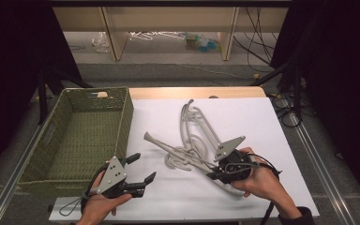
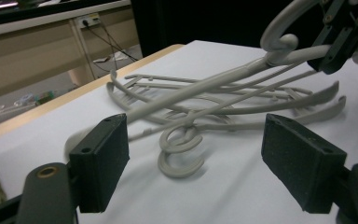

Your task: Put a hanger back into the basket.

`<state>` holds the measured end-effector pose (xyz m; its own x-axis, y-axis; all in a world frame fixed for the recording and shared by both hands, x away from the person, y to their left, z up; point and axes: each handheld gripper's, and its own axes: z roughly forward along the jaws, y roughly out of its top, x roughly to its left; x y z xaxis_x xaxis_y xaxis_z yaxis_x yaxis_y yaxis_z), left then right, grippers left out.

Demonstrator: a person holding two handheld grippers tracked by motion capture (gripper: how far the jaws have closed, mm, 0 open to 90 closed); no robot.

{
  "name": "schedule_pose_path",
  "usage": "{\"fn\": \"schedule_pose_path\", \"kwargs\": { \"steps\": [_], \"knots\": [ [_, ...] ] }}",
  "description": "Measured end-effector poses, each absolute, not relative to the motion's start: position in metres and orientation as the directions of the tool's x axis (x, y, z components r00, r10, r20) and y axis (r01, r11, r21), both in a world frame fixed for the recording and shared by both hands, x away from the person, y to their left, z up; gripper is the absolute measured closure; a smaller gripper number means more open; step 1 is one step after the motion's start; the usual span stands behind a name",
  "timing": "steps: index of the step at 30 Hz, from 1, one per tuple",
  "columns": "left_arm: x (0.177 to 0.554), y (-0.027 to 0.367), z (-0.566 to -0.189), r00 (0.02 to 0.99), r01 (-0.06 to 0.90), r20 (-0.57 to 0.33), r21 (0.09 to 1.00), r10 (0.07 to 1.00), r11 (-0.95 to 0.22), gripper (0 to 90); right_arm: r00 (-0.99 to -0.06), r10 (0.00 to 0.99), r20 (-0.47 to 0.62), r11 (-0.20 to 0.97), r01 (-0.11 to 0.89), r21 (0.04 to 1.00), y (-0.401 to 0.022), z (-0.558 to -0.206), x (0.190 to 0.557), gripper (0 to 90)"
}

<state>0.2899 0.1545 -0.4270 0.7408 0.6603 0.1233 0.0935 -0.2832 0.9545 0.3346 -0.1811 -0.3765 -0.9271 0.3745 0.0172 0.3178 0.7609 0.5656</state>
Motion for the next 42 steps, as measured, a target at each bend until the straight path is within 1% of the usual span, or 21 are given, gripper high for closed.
{"fn": "schedule_pose_path", "kwargs": {
  "steps": [3,5,6,7,9,10,13,16,19,20,22,23,24,25,27,29,30,33,37,40,42],
  "knots": [
    [0.292,0.144,-0.424,0.755,0.063,0.184,0.935,0.629,-0.349,23.9,-0.947,0.320,0.037,0.769,0.283,0.573,-0.179,-0.376,0.327,82.5],
    [0.296,0.136,-0.423,0.773,0.046,0.208,0.924,0.599,-0.380,26.5,-0.955,0.292,0.047,0.781,0.266,0.566,-0.178,-0.377,0.322,82.5],
    [0.299,0.131,-0.424,0.792,0.038,0.209,0.921,0.573,-0.388,27.7,-0.958,0.284,0.046,0.785,0.259,0.562,-0.178,-0.378,0.320,82.5],
    [0.302,0.126,-0.425,0.814,0.030,0.216,0.912,0.539,-0.410,33.5,-0.964,0.260,0.057,0.794,0.247,0.556,-0.177,-0.380,0.316,82.5],
    [0.307,0.119,-0.427,0.838,-0.010,0.257,0.889,0.481,-0.458,34.3,-0.966,0.252,0.060,0.798,0.242,0.552,-0.177,-0.381,0.315,82.5],
    [0.309,0.116,-0.428,0.858,-0.022,0.258,0.881,0.443,-0.472,36.8,-0.968,0.244,0.060,0.800,0.236,0.552,-0.177,-0.382,0.314,82.4],
    [0.313,0.110,-0.432,0.885,-0.031,0.272,0.843,0.377,-0.536,39.2,-0.969,0.241,0.057,0.800,0.232,0.553,-0.179,-0.382,0.314,82.5],
    [0.316,0.107,-0.435,0.895,-0.032,0.271,0.832,0.356,-0.554,41.6,-0.973,0.220,0.068,0.802,0.220,0.556,-0.182,-0.382,0.313,82.4],
    [0.320,0.105,-0.437,0.905,-0.037,0.270,0.820,0.328,-0.572,47.9,-0.976,0.207,0.071,0.805,0.211,0.555,-0.181,-0.383,0.312,82.4],
    [0.321,0.104,-0.438,0.913,-0.038,0.264,0.812,0.310,-0.582,47.9,-0.976,0.207,0.071,0.805,0.211,0.555,-0.181,-0.383,0.312,82.4],
    [0.322,0.102,-0.438,0.922,-0.042,0.258,0.808,0.288,-0.588,52.9,-0.977,0.198,0.076,0.808,0.206,0.552,-0.181,-0.383,0.312,82.4],
    [0.322,0.102,-0.437,0.927,-0.051,0.260,0.803,0.272,-0.594,60.1,-0.978,0.193,0.074,0.810,0.201,0.551,-0.181,-0.385,0.312,82.3],
    [0.322,0.102,-0.436,0.931,-0.051,0.255,0.799,0.261,-0.599,60.1,-0.978,0.193,0.074,0.810,0.201,0.551,-0.181,-0.385,0.312,82.3],
    [0.323,0.102,-0.435,0.934,-0.076,0.271,0.787,0.232,-0.612,63.2,-0.979,0.187,0.078,0.809,0.199,0.553,-0.181,-0.386,0.313,82.2],
    [0.322,0.102,-0.433,0.939,-0.089,0.273,0.779,0.209,-0.621,64.1,-0.980,0.184,0.079,0.809,0.197,0.554,-0.182,-0.386,0.314,82.1],
    [0.321,0.102,-0.431,0.943,-0.105,0.278,0.771,0.183,-0.628,68.1,-0.985,0.160,0.066,0.811,0.169,0.560,-0.185,-0.386,0.316,81.3],
    [0.321,0.102,-0.431,0.945,-0.111,0.277,0.769,0.172,-0.629,68.1,-0.985,0.160,0.066,0.811,0.169,0.560,-0.185,-0.386,0.316,81.3],
    [0.318,0.099,-0.430,0.956,-0.105,0.255,0.761,0.145,-0.641,72.2,-0.986,0.163,0.041,0.809,0.158,0.566,-0.189,-0.385,0.319,79.0],
    [0.313,0.095,-0.428,0.964,-0.090,0.230,0.753,0.132,-0.651,76.3,-0.982,0.187,0.033,0.800,0.172,0.575,-0.194,-0.385,0.324,75.2],
    [0.311,0.093,-0.425,0.969,-0.060,0.203,0.751,0.143,-0.658,77.0,-0.978,0.209,0.026,0.796,0.185,0.576,-0.195,-0.385,0.325,73.4],
    [0.309,0.092,-0.422,0.971,-0.052,0.195,0.744,0.141,-0.666,77.2,-0.973,0.227,0.029,0.789,0.202,0.580,-0.196,-0.385,0.325,68.9]
  ]
}}
